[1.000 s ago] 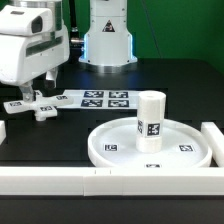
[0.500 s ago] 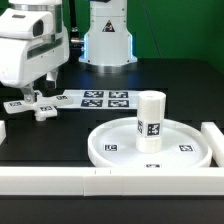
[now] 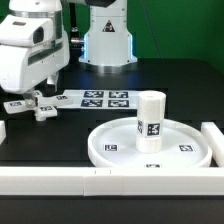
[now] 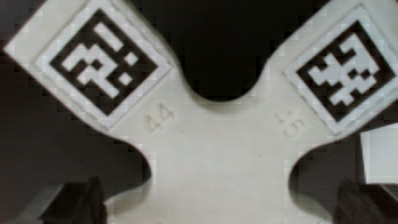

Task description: Assemble round table

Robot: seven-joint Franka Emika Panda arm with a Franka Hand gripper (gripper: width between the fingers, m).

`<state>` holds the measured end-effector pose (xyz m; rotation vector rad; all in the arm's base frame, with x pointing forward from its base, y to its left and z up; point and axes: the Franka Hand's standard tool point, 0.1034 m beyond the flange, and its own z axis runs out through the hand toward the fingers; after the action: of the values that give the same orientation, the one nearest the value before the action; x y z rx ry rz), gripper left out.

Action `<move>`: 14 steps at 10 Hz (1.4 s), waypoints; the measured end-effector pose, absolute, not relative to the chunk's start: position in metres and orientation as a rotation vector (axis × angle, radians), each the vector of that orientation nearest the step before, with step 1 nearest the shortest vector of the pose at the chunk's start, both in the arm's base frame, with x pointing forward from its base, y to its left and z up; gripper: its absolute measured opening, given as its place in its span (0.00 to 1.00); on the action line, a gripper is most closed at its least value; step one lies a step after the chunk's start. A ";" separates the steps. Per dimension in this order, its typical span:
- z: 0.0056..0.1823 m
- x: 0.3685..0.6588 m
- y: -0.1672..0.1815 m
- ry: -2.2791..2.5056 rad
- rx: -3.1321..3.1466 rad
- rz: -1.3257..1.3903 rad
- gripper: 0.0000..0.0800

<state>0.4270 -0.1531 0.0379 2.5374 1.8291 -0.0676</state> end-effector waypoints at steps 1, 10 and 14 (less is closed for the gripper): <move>0.036 0.426 -0.154 1.829 2.541 -0.072 0.81; 0.027 0.419 -0.156 1.827 2.560 -0.096 0.81; 0.026 0.419 -0.156 1.826 2.560 -0.096 0.55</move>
Offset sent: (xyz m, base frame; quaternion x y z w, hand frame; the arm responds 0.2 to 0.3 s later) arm -0.0001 -0.0011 -0.0011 -0.0073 0.0047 0.0118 0.9999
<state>0.4190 -0.1559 0.0264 2.5600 1.8262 -0.0959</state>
